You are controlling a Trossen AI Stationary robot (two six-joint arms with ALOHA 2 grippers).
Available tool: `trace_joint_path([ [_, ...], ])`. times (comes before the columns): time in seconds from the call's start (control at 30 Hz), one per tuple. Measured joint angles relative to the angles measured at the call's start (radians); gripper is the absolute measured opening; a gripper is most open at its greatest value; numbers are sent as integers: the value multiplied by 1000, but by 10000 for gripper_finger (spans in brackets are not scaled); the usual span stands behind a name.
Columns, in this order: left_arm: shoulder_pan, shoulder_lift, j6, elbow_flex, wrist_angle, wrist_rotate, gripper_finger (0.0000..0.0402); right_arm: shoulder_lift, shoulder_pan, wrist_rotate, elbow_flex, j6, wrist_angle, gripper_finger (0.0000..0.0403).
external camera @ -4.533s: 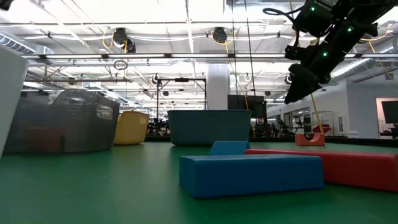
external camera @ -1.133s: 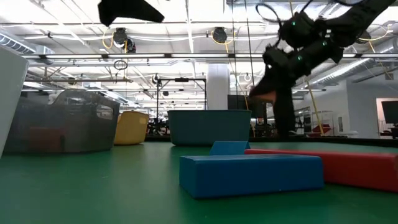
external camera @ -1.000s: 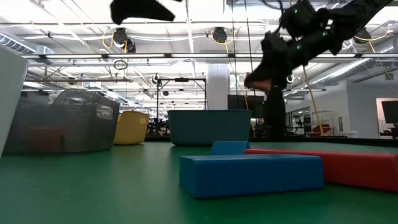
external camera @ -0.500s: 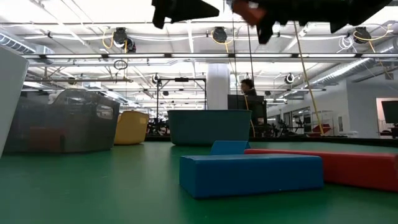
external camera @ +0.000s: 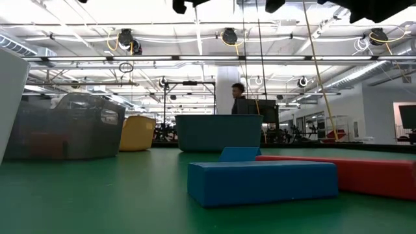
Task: Sort & place blocks by color
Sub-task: Put the orange arch block into the black bin
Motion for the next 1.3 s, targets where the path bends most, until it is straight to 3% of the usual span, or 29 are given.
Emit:
trace_joint_path([
  [0.13,17,0,-16,0,6,85,269,38,-1,2,0,2,59,114],
  [0.47,37,0,2,0,17,90,309,103,3,1,0,-21,168,114],
  [0.7,75,0,-72,0,16,110,304,183,3,0,48,-34,202,114],
  [1.0,76,0,-97,-2,-25,130,258,239,3,-1,96,-43,182,114],
  [1.3,75,2,-167,-2,-32,129,152,238,10,6,98,-31,137,114],
])
